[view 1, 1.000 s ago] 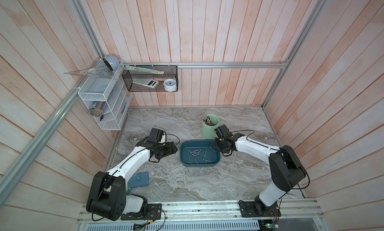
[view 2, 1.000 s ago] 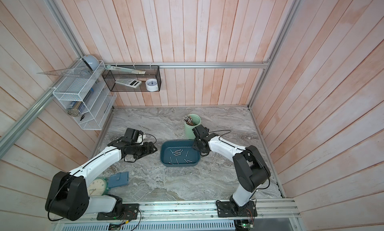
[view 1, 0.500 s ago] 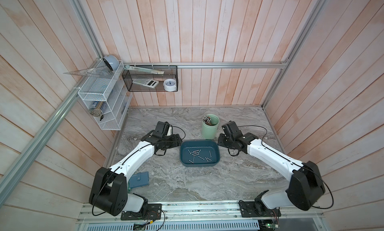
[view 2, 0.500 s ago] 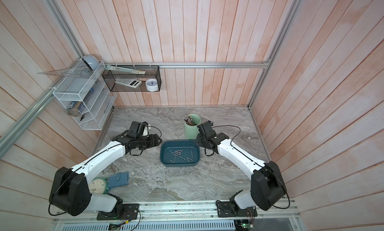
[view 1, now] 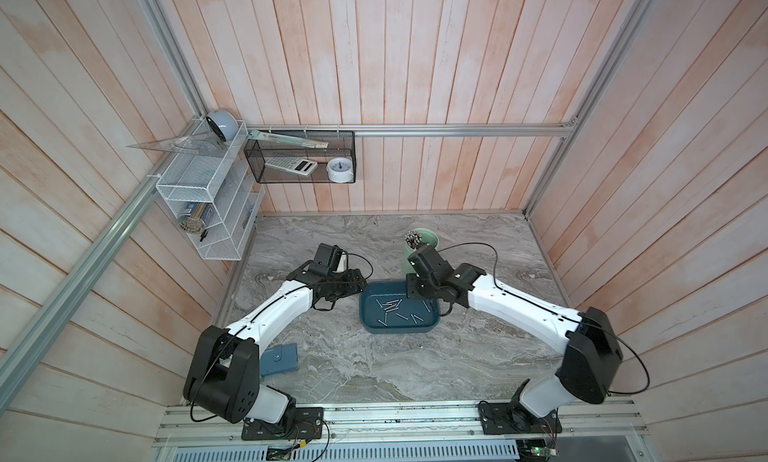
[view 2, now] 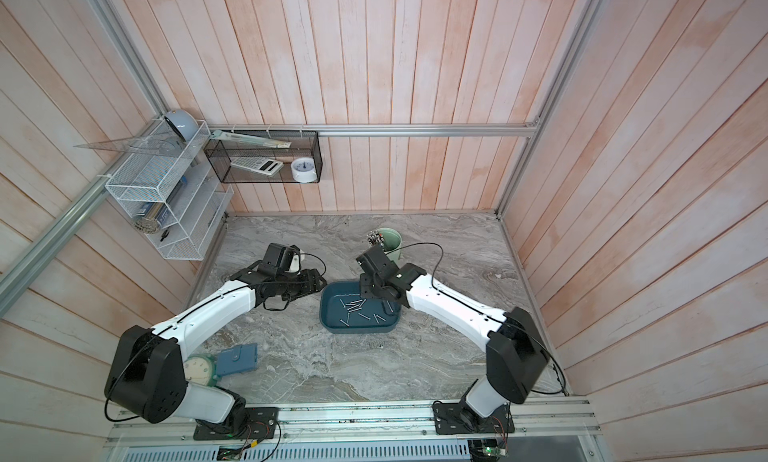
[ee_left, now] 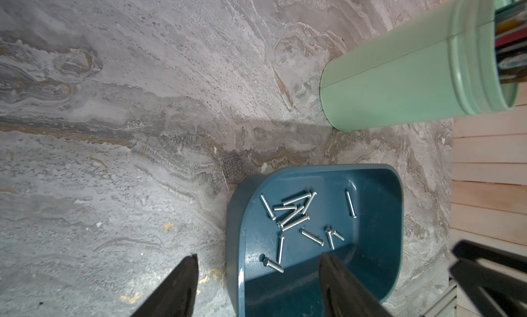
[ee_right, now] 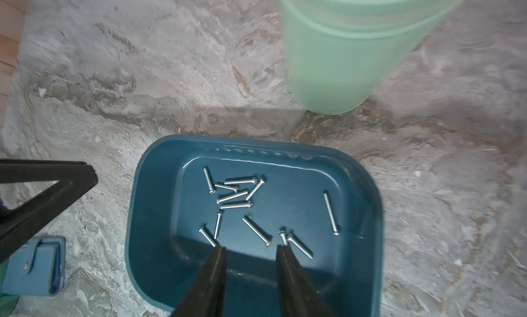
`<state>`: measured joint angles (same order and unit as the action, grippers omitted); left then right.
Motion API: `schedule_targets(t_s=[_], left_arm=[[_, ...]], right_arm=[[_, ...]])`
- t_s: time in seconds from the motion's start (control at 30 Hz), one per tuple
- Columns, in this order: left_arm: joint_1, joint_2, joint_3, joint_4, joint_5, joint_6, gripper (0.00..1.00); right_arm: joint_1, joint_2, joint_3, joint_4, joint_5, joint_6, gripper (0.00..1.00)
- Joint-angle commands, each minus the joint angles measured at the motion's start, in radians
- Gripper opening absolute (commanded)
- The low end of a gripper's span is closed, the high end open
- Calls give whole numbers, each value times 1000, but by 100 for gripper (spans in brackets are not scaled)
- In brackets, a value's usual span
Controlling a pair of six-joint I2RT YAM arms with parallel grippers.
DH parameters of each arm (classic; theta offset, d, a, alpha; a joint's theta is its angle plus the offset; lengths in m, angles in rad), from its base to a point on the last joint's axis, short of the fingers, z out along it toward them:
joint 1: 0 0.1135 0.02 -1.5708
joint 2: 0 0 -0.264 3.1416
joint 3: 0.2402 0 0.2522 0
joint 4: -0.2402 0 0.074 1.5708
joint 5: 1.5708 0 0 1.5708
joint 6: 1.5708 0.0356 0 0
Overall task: Take out the screws from the storage box
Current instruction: Move the storage box to the center of the board, then pick up the screw from the storage box.
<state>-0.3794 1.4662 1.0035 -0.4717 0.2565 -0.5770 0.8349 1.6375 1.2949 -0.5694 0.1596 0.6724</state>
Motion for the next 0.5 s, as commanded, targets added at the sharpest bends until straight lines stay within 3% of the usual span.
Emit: schedule_targets(t_s=[0.0, 0.2, 0.33, 0.4, 0.47], left_arm=[[6, -1, -2, 7, -22, -8, 72], [33, -15, -29, 17, -38, -47, 71], [39, 3, -127, 157, 4, -143, 63], [59, 20, -63, 119, 130, -139, 64], [60, 19, 51, 7, 158, -79, 66]], right_arm=[[20, 104, 62, -74, 16, 12, 34], [14, 247, 91, -31, -23, 87, 31], [6, 284, 95, -28, -26, 100, 27], [-3, 288, 83, -18, -32, 111, 27], [-15, 295, 57, 12, -41, 133, 27]])
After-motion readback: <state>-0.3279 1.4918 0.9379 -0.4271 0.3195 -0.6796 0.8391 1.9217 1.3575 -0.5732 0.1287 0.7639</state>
